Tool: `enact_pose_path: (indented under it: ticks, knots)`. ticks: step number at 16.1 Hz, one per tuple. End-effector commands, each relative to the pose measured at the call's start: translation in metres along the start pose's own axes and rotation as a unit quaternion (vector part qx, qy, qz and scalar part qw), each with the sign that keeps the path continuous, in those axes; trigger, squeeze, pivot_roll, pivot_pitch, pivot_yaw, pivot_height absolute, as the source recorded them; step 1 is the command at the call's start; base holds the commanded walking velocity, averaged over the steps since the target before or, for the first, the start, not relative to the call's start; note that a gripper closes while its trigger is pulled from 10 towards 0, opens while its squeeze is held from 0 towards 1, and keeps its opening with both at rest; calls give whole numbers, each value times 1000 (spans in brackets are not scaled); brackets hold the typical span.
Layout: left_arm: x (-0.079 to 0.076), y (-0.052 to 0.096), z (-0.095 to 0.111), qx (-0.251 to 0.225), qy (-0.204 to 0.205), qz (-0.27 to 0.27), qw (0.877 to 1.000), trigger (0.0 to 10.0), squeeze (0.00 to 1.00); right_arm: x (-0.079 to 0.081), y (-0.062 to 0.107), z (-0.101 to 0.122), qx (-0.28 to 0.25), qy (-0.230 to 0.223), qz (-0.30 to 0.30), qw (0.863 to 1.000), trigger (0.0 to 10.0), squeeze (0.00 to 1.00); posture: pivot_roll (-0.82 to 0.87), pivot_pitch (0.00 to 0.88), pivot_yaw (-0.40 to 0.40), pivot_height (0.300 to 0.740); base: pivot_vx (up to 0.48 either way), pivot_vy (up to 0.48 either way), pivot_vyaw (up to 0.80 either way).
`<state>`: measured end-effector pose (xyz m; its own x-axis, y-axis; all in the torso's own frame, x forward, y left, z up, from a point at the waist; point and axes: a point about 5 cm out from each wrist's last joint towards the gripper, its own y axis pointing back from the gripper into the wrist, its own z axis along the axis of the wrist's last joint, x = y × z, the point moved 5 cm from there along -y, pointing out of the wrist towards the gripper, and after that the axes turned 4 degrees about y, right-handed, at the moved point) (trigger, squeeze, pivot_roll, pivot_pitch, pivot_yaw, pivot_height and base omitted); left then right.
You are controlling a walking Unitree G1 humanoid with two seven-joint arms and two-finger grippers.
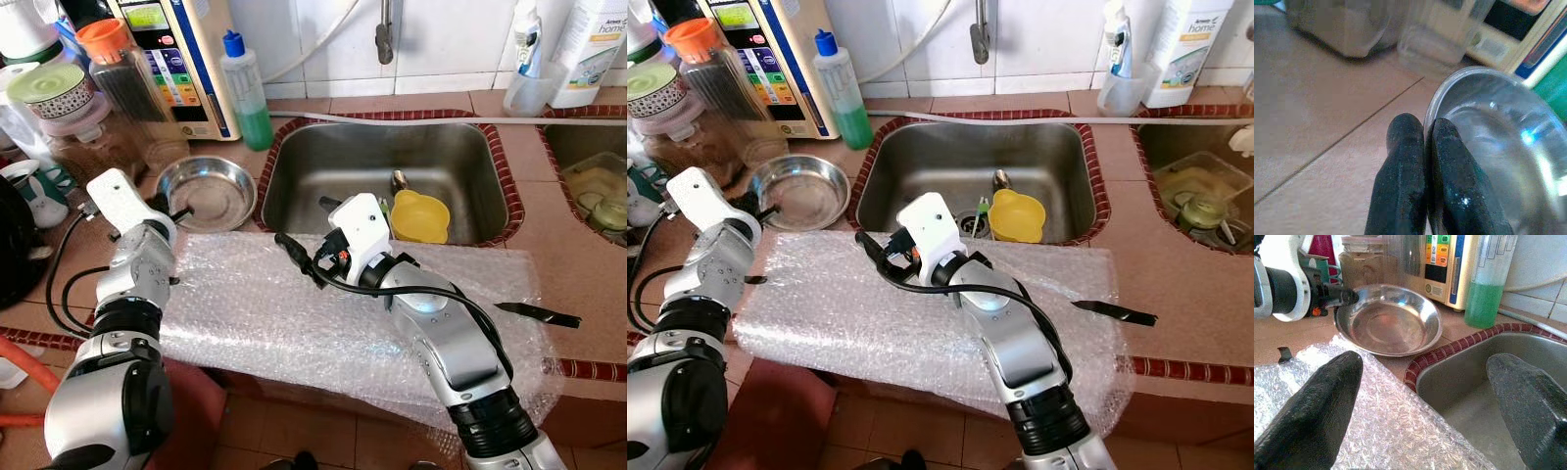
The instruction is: Kitchen organization
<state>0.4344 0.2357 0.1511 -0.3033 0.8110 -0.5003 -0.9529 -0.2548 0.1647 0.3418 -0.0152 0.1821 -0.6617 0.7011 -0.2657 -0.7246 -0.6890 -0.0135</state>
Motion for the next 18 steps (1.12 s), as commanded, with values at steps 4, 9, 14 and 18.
enact_pose_path:
  ticks: [4,9,14,18]
  knots:
    - [-23,6,28,-80,33,-68,994,0,0,1,-4,3,-7,7,4,1000,10000,0,-212,99,175,740,0,0,0]
    - [-60,19,31,-100,52,-158,981,0,0,-20,-6,9,-18,16,-49,999,10000,0,-210,105,177,740,0,0,0]
    - [-113,51,20,-107,10,-320,941,0,0,-77,4,14,-34,-24,-183,982,10000,0,-210,109,184,740,0,0,0]
    - [-141,79,-2,-82,-20,-405,910,0,0,-92,5,12,-32,-30,-213,976,10000,0,-209,111,183,740,0,0,0]
